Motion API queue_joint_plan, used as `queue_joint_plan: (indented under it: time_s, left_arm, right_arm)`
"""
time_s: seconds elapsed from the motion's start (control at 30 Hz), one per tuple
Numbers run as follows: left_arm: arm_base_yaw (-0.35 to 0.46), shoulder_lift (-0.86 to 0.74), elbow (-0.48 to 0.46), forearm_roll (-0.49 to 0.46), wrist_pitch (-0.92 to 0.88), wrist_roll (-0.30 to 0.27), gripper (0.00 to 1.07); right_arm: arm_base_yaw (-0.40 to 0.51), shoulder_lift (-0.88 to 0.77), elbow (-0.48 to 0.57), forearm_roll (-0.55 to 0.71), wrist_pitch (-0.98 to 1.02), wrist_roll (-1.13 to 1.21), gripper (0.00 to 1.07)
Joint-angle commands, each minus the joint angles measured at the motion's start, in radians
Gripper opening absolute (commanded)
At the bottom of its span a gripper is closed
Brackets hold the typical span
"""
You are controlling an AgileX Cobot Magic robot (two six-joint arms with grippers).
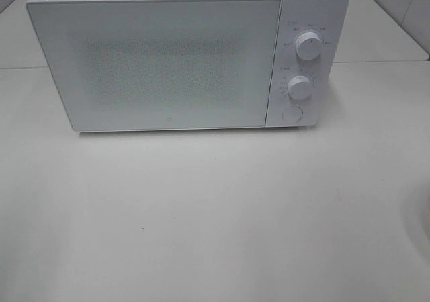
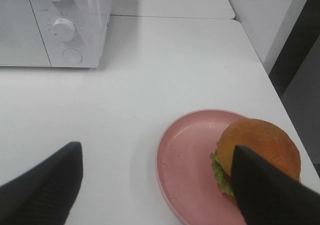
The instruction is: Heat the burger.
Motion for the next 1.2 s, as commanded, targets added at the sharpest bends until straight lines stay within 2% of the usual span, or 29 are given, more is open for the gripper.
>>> queue_joint_plan:
  time_s: [0.03, 0.23, 0.57, 0.8, 0.9, 0.97, 1.2]
  left_arm:
    - [0.001, -0.032, 0.003, -0.015, 0.007, 0.014, 0.99]
    - [0.001, -0.089, 0.003, -0.023, 0.006, 0.013, 0.99]
    - [0.002, -0.348, 0.003, -0.023, 0.005, 0.013, 0.99]
    - [0.003, -0.338, 0.004, -0.023, 0.005, 0.013, 0.99]
    - [0.039, -0.341, 0.004, -0.023, 0.005, 0.013, 0.99]
    - [0.114, -0.341, 0.004, -0.023, 0.005, 0.013, 0.99]
    - [0.121, -0.342, 0.004, -0.023, 0.005, 0.013, 0.99]
  right_arm:
    - [-0.008, -0.035, 0.001, -0.003, -0.011, -0.004, 0.74]
    - [-0.008, -0.035, 0.001, -0.003, -0.011, -0.004, 0.74]
    - [-0.008, -0.035, 0.001, -0.003, -0.011, -0.004, 0.74]
    - [-0.008, -0.035, 0.001, -0.003, -0.011, -0.004, 0.74]
    - [-0.008, -0.035, 0.001, -0.003, -0.011, -0.004, 0.74]
    - [-0.008, -0.035, 0.001, -0.003, -0.011, -0.004, 0.74]
    - [-0.008, -0.035, 0.001, -0.003, -0.011, -0.004, 0.74]
